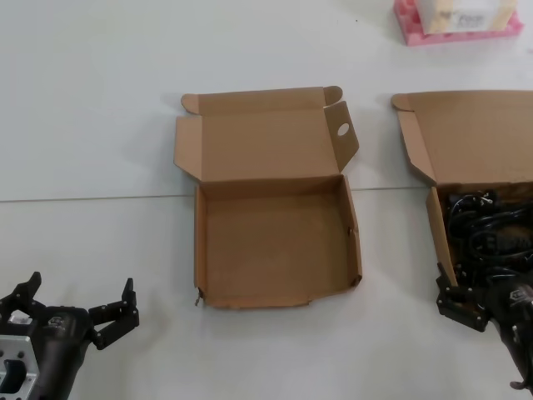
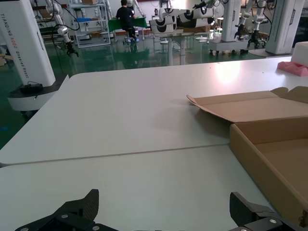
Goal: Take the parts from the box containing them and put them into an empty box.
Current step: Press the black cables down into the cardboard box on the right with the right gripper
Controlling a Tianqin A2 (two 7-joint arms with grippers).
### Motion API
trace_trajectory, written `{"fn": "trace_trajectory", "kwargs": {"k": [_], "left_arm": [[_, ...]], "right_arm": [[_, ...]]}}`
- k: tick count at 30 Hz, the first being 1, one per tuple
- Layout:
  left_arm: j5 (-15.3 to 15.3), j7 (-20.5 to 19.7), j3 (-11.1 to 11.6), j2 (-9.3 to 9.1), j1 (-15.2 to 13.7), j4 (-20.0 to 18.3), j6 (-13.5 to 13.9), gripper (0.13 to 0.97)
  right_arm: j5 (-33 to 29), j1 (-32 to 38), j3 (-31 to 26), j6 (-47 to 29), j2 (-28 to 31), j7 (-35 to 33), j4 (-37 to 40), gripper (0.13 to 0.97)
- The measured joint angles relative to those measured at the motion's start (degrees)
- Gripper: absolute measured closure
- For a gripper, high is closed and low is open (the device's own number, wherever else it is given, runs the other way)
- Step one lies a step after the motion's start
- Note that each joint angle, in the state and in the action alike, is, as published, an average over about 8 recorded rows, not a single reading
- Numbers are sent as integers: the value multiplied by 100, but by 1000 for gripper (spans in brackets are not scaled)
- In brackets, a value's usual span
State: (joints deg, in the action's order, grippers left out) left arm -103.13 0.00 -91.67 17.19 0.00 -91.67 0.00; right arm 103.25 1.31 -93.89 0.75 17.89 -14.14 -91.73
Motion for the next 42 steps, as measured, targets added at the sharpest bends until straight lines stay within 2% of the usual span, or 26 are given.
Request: {"fn": "trace_trajectory", "kwargs": {"k": [28, 37, 42], "left_arm": [[0, 0, 0, 0, 0, 0, 0, 132], [0, 0, 0, 0, 0, 0, 0, 132], [0, 0, 0, 0, 0, 0, 0, 132]], "right_arm": [[0, -14, -14, 52, 56, 0, -7, 129], [-121, -90, -77, 601, 568, 0, -50, 129], [-68, 46, -456, 1005, 1116, 0, -70, 129]]}}
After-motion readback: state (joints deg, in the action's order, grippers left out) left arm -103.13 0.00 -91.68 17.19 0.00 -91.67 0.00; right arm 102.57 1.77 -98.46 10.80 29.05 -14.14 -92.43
